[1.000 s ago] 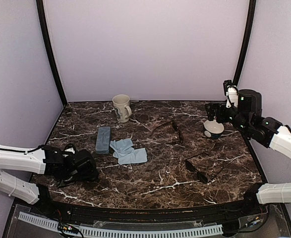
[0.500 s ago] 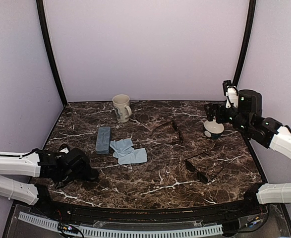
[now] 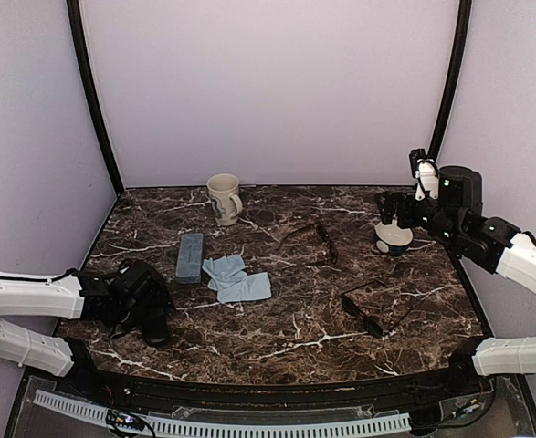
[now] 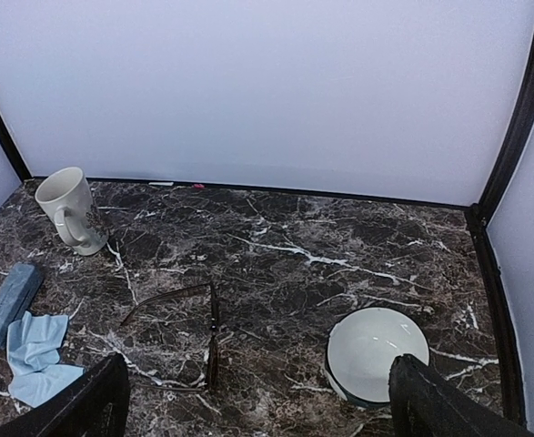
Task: Organize the sunglasses
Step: Pick up the sunglasses case from the center of the board, then open the sunglasses case.
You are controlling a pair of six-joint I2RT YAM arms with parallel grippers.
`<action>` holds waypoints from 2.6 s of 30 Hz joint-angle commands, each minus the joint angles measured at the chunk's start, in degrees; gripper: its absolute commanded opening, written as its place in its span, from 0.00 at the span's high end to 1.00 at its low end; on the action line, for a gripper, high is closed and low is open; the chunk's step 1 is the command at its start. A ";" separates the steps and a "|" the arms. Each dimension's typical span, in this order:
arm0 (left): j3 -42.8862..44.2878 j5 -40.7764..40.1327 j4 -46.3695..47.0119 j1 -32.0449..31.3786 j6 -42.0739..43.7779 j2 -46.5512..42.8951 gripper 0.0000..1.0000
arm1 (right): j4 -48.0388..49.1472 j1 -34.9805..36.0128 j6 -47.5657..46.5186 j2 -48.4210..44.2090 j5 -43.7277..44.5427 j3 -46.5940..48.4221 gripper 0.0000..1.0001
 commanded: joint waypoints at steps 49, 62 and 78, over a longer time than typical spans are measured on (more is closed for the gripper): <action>13.71 32.67 32.93 -10.05 39.19 7.38 1.00 | 25.93 8.46 14.34 13.40 -40.56 -6.28 0.00; 16.10 46.52 56.09 -10.01 31.02 17.64 1.00 | 39.58 12.17 18.57 22.40 -49.91 -7.61 0.00; 12.49 51.15 69.53 -10.01 23.62 19.66 1.00 | 52.57 14.16 23.74 27.83 -62.78 -7.93 0.04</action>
